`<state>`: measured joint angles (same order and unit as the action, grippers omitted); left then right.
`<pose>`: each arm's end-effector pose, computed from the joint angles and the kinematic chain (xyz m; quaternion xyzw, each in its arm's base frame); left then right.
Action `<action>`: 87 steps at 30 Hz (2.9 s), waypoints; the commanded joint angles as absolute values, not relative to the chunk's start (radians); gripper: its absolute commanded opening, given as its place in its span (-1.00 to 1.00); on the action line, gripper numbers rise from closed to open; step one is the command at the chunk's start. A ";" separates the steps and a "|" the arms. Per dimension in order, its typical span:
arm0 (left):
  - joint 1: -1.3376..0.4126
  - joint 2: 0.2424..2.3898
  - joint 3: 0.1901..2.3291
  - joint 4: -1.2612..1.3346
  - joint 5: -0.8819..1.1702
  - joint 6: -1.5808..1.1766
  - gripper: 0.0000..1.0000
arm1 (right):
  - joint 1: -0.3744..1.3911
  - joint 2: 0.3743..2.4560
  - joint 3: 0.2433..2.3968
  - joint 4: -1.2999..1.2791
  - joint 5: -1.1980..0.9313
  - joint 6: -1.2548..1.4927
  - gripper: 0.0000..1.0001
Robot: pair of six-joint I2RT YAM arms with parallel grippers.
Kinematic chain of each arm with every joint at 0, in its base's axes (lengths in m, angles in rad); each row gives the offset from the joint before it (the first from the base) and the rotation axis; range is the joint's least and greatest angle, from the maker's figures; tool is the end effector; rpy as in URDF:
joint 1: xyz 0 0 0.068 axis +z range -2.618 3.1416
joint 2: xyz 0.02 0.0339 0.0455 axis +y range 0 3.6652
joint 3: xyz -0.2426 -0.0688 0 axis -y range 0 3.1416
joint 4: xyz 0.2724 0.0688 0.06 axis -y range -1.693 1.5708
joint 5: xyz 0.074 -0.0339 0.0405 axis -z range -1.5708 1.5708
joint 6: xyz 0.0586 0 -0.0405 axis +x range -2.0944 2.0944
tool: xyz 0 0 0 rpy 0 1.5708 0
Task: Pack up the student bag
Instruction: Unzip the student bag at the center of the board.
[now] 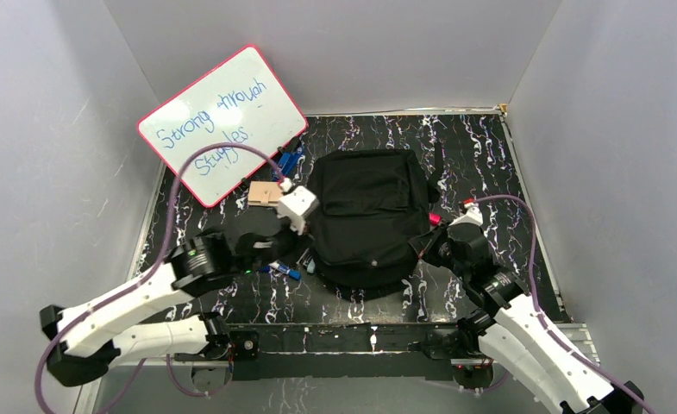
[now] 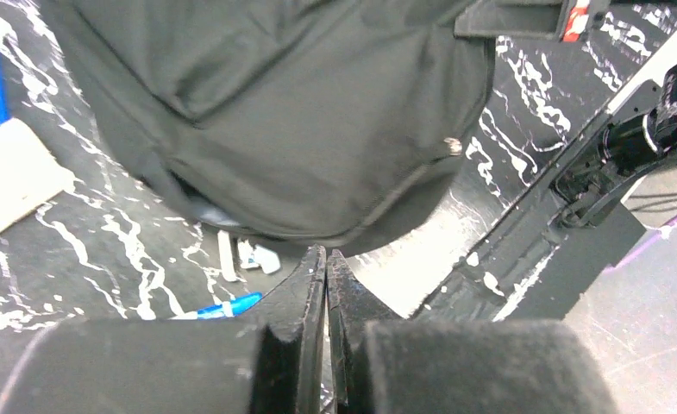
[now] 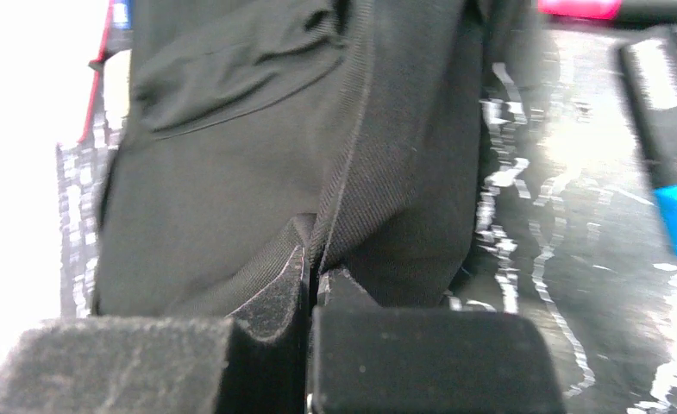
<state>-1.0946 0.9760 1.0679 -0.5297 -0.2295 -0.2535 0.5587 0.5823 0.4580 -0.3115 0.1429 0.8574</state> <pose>0.1349 -0.2325 0.3436 0.2861 0.7903 -0.2573 0.4769 0.1865 0.1068 0.2170 0.1631 0.8260 0.3030 0.4464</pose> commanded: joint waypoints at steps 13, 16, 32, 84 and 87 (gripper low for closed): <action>-1.083 0.790 0.830 -0.143 -0.397 -0.366 -0.45 | 0.534 0.599 0.437 -0.203 0.148 0.683 -0.89; -1.083 0.875 0.852 -0.161 -0.418 -0.529 -0.33 | 0.535 0.566 0.451 -0.176 0.044 0.607 -0.47; -1.086 1.023 0.889 -0.327 -0.408 -1.236 -0.21 | 0.535 0.573 0.716 -0.497 0.016 0.396 0.31; -1.319 1.304 1.020 -0.450 -0.519 -1.818 -0.01 | 0.536 0.503 0.556 -0.161 -0.423 0.017 0.26; -1.326 1.295 1.028 -0.478 -0.522 -1.837 -0.01 | 0.536 0.494 0.547 -0.158 -0.418 0.031 0.26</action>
<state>-1.3125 1.3350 0.9817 -0.3882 -0.4931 -1.8069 0.5369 0.5156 0.5583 -0.1829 -0.4313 0.0261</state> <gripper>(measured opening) 0.497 0.631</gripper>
